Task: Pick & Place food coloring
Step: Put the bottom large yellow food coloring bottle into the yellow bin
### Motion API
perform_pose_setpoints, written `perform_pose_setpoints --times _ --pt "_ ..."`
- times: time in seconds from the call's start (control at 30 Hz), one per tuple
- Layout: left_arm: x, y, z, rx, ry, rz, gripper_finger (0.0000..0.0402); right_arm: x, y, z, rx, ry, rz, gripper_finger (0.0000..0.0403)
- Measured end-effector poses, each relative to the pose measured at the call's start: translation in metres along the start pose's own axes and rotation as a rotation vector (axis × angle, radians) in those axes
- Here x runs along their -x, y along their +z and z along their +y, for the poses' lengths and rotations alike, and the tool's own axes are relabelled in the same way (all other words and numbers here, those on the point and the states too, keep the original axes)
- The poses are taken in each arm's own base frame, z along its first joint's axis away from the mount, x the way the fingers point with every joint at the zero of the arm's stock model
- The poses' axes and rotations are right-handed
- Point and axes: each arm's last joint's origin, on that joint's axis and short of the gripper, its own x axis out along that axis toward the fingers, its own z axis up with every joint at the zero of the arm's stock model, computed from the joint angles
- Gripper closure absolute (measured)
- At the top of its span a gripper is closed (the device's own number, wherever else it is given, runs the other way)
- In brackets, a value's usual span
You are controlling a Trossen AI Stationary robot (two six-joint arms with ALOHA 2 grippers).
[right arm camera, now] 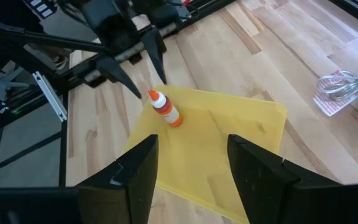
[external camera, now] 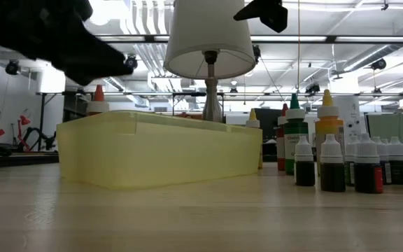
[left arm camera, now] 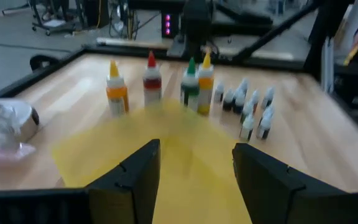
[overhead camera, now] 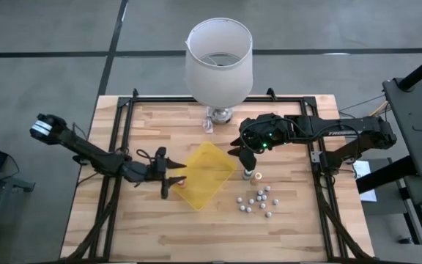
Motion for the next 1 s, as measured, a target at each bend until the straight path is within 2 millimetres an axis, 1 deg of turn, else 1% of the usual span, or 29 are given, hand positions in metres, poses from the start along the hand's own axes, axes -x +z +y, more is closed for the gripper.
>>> perform_pose_setpoints --times 0.17,0.3,0.53,0.67,0.8,1.0 --pt "0.005 0.026 -0.003 0.025 -0.013 -0.06 0.0227 0.0 -0.001 0.002 0.032 0.009 0.002 0.022" --pt "0.006 0.049 -0.007 0.003 -0.042 -0.095 0.0227 0.0 -0.003 0.006 0.071 0.021 0.009 0.022" --pt "0.006 0.086 -0.015 -0.044 -0.032 -0.049 0.0227 0.0 -0.008 0.013 0.105 0.039 0.022 0.022" --pt "0.008 0.102 -0.016 -0.047 -0.027 -0.043 0.0232 0.001 -0.011 0.017 0.145 0.048 0.038 0.022" --pt "0.009 0.111 -0.017 -0.034 -0.028 -0.066 0.026 0.001 -0.016 0.019 0.181 0.045 0.072 0.022" --pt "0.01 0.113 -0.017 -0.029 -0.028 -0.071 0.0328 0.002 -0.025 0.021 0.198 0.031 0.136 0.0221"
